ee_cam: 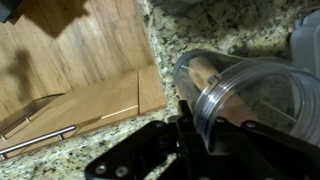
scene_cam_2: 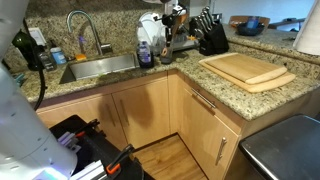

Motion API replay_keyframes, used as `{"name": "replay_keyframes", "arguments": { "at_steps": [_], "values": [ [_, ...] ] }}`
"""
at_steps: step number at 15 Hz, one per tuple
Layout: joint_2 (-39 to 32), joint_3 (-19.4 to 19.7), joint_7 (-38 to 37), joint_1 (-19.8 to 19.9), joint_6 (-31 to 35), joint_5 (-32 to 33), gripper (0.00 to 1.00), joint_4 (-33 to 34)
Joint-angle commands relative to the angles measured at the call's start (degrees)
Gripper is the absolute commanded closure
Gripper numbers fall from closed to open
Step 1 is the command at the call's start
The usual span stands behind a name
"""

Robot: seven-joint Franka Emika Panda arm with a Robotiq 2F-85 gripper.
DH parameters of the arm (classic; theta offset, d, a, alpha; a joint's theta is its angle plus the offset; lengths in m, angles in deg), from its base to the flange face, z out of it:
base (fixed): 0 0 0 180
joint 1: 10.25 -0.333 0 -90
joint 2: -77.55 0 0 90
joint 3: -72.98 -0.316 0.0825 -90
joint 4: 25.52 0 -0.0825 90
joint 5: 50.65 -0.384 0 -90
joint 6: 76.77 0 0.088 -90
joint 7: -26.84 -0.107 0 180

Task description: Place the cup with a wooden spoon next to the dish soap

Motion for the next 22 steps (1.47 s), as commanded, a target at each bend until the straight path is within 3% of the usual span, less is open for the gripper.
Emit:
{"name": "replay_keyframes", "arguments": {
  "at_steps": [1,2,3,6,7,8,9,10,12,18,20,22],
  "values": [
    [0.9,-1.5,0.6,-2.2,8.3,-0.6,0.97,-3.4],
    [-0.3,-0.8,0.0,-1.5,4.3,-0.1,0.97,-0.8],
    [-0.6,-0.9,-0.3,-2.2,4.9,0.0,0.88,-0.9],
    [-1.0,-0.7,-0.5,-2.2,4.8,0.1,0.88,-0.9],
    [-1.0,-0.6,-0.5,-2.0,4.8,0.1,0.97,-0.9],
    [-1.2,-0.3,-0.9,-2.0,4.4,0.2,0.97,-0.7],
    [-1.4,0.0,-1.7,-2.1,4.2,0.3,0.63,-0.5],
    [-1.3,0.1,-2.5,-2.1,4.4,0.2,0.62,-0.6],
    [-1.1,-0.5,-2.3,-1.6,4.7,-0.6,0.50,-0.7],
    [-0.9,-0.3,-3.7,-1.4,4.3,-0.5,0.08,-0.4],
    [-0.5,-1.0,-2.8,-0.3,-2.0,-1.6,0.00,2.1],
    [0.7,-1.8,-1.5,1.2,-10.4,-3.3,0.00,5.6]
  ]
}}
